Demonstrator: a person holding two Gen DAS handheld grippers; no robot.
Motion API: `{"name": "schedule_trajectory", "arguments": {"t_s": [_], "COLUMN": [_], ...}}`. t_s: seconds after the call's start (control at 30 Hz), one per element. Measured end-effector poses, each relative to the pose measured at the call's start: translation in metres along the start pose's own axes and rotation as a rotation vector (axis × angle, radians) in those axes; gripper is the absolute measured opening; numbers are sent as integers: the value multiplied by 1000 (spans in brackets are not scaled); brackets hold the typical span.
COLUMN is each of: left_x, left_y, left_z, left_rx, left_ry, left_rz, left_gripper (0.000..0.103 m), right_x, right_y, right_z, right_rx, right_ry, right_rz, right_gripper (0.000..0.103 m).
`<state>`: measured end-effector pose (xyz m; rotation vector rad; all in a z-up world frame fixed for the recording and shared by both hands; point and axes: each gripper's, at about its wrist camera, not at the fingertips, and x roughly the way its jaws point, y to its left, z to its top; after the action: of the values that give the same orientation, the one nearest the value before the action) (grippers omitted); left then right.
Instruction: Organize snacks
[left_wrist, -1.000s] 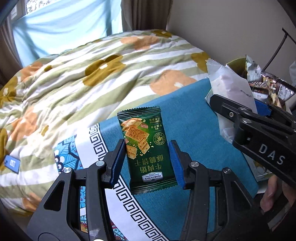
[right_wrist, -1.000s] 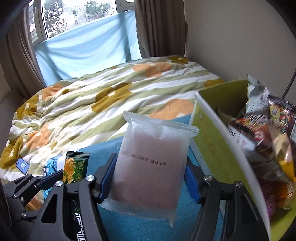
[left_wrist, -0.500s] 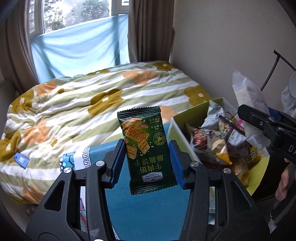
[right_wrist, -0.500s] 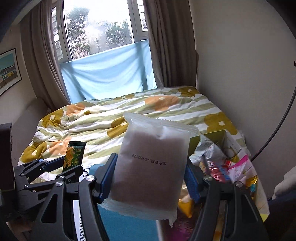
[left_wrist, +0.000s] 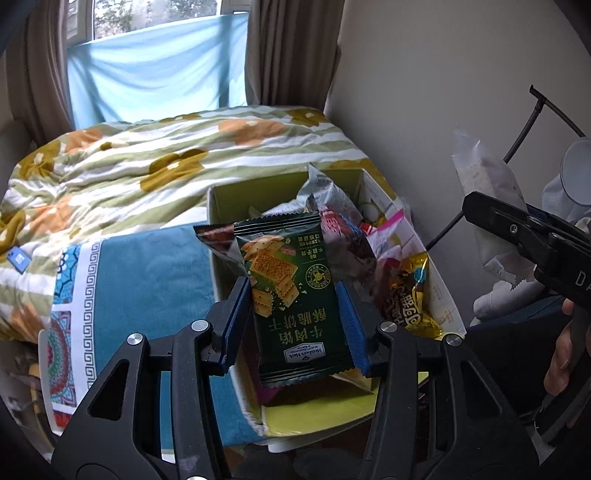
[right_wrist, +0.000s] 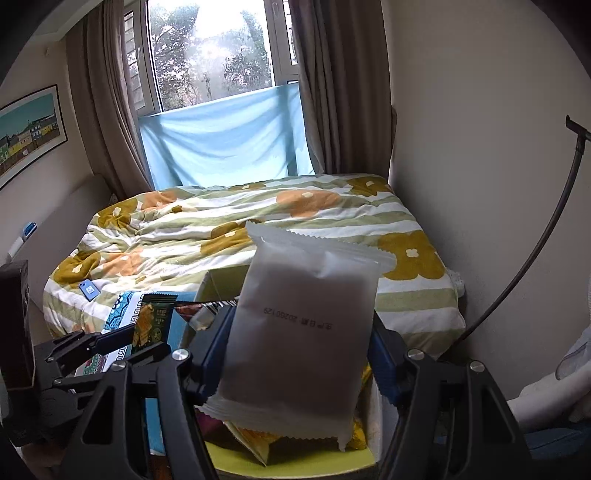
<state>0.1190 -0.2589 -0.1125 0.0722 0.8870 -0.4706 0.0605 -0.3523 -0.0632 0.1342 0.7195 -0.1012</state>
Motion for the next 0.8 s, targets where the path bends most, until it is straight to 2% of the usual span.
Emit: {"name": "schedule_trajectory", "arguments": {"t_s": [0.13,0.17,0.2,0.23,0.47,0.7,0.8], "left_x": [25,31,35,35,27,4,-3], "left_y": [-12,-12,-13,-15,2,31,42], "left_z": [-16,-19,-23,-26,-36,-39,-42], "left_rx": [1,2,2,-1,-35,-88,-112], "left_ry": [65,78,84,74,50,29,22], "left_rz": [22,36,61,78,93,167,173], "left_gripper": [47,65,94,103,103,103,103], "right_x": [8,10,14,17,25,31,41], "right_y": [-13,-16,-18,-19,-36,-29,-21], "right_z": [-18,-23,-27,-31,-53,-59,-58], "right_rx": [14,18,21,23,7,-25,-31], "right_ry": [46,57,69,80,134,164,173], "right_rz": [26,32,36,41,64,103,119], "right_gripper": [62,62,62,62,62,62,62]}}
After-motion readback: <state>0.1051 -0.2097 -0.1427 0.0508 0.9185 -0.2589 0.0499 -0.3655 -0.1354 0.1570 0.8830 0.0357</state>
